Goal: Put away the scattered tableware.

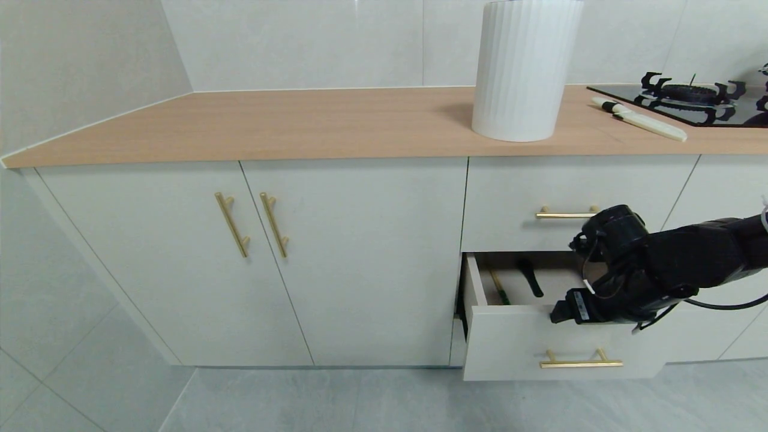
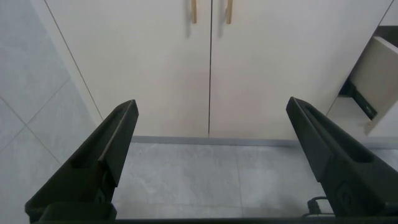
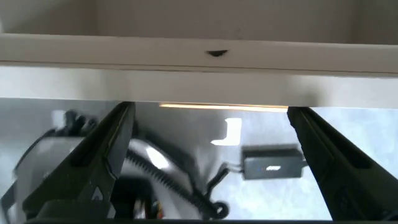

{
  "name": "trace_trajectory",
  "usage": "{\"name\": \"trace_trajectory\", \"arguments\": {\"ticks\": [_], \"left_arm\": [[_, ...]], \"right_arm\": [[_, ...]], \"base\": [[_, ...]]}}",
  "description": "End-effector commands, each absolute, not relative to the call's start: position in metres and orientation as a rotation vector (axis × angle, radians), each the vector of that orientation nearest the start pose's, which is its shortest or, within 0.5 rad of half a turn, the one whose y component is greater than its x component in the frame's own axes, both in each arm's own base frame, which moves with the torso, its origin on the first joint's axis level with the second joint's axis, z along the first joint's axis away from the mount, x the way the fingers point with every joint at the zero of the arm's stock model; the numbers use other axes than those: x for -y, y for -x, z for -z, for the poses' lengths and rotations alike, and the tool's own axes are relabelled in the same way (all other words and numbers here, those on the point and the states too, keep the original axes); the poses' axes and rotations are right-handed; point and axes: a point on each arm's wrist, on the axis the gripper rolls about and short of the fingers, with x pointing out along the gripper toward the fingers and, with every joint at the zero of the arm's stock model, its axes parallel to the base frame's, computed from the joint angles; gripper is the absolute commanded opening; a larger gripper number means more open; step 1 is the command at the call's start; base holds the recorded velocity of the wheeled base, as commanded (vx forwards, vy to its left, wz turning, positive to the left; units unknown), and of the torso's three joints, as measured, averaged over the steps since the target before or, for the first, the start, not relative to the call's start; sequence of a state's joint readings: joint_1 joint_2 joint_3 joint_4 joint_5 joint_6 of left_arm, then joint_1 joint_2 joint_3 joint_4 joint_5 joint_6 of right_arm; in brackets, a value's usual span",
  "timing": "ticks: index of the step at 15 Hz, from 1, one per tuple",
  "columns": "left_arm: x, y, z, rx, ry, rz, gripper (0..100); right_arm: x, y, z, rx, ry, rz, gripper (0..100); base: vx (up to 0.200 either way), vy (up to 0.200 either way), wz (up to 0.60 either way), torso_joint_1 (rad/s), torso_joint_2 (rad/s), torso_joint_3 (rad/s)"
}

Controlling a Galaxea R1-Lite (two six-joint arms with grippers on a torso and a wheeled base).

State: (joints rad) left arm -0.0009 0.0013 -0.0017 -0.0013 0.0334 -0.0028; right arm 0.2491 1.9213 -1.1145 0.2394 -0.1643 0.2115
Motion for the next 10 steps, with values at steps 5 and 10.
{"name": "trace_trajectory", "arguments": {"ticks": [5, 10], "left_arm": [[-0.001, 0.023, -0.076, 0.002, 0.003, -0.032, 100], [-0.001, 0.023, -0.076, 0.002, 0.003, -0.032, 100]], "right_arm": [[-0.062, -0.358, -0.092, -1.007, -0.003, 0.113, 100], [-0.063, -0.373, -0.077, -0.9, -0.014, 0.148, 100]], "base": [[0.0, 0.0, 0.0, 0.0, 0.0, 0.0], [0.0, 0.0, 0.0, 0.0, 0.0, 0.0]]}}
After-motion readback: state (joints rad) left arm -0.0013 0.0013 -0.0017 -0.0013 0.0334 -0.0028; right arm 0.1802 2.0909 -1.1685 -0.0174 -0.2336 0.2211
